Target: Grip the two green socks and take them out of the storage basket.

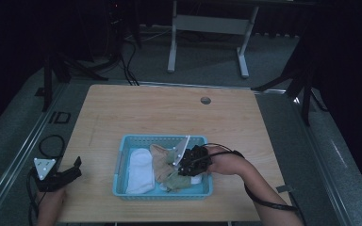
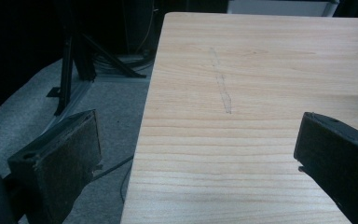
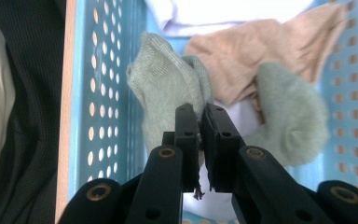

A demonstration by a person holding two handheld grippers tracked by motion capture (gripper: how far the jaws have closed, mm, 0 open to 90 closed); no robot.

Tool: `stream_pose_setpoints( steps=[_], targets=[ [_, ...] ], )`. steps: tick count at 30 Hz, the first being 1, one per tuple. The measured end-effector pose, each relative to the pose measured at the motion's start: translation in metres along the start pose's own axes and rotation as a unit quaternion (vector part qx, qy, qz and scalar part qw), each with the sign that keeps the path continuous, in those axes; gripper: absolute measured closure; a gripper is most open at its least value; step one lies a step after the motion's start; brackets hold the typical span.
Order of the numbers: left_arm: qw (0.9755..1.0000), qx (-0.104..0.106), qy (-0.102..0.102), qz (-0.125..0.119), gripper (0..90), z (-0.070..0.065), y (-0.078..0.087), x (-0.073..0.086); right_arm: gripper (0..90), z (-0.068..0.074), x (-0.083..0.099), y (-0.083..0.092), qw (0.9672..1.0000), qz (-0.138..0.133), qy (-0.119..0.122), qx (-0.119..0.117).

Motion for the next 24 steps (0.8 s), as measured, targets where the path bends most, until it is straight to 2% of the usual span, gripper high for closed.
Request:
stream_pose_setpoints(
  steps=[2,4,5,6,8,11,12,15,18,19,21,24],
  targets=[
    [1.0000,0.000,0.000,0.000,0.4,0.000,0.000,0.000,84.4,0.001,-0.001,0.007,1.0000,-0.003,0.002,0.007],
    [1.0000,0.000,0.000,-0.001,0.4,0.000,0.000,0.000,84.5,0.002,-0.002,0.018,0.9998,-0.017,-0.001,0.015],
    [1.0000,0.000,0.000,-0.001,0.4,0.000,0.000,0.000,84.5,0.002,-0.002,0.018,0.9998,-0.017,-0.001,0.015],
    [1.0000,0.000,0.000,0.000,0.4,0.000,0.000,0.000,84.5,0.004,-0.002,0.028,0.9993,-0.028,0.000,0.023],
    [1.0000,0.000,-0.001,0.000,0.4,0.000,0.000,0.000,84.5,0.006,-0.002,0.039,0.9989,-0.038,0.001,0.028],
    [1.0000,0.000,-0.001,0.000,0.4,0.000,0.000,0.000,84.5,0.007,0.000,0.056,0.9974,-0.054,-0.002,0.047],
    [1.0000,0.000,0.000,0.000,0.4,0.000,0.000,0.000,84.5,0.007,0.000,0.056,0.9974,-0.054,-0.002,0.047],
    [1.0000,0.000,-0.001,0.001,0.4,0.000,0.000,0.000,84.4,0.010,0.007,0.079,0.9944,-0.077,-0.010,0.071],
    [1.0000,-0.001,0.000,0.001,0.4,0.000,0.000,0.000,84.4,0.011,0.012,0.090,0.9931,-0.083,-0.013,0.082],
    [1.0000,-0.001,-0.001,0.001,0.4,0.000,0.000,0.000,84.5,0.012,0.018,0.099,0.9919,-0.087,-0.022,0.090],
    [1.0000,-0.001,-0.001,0.001,0.4,0.000,0.000,0.000,84.4,0.014,0.025,0.107,0.9902,-0.093,-0.028,0.101],
    [1.0000,-0.001,-0.001,0.001,0.4,0.000,0.000,0.000,84.4,0.014,0.028,0.110,0.9896,-0.095,-0.031,0.103]
  ],
)
Point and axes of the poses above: each handheld gripper's, and its own axes: y roughly backward along the jaws, x roughly out of its underside, z roughly to its left, the point moved 2 cm from there along -y, roughly forward along the jaws, and after that the axes turned 12 degrees about -x, right-handed, at the moved point
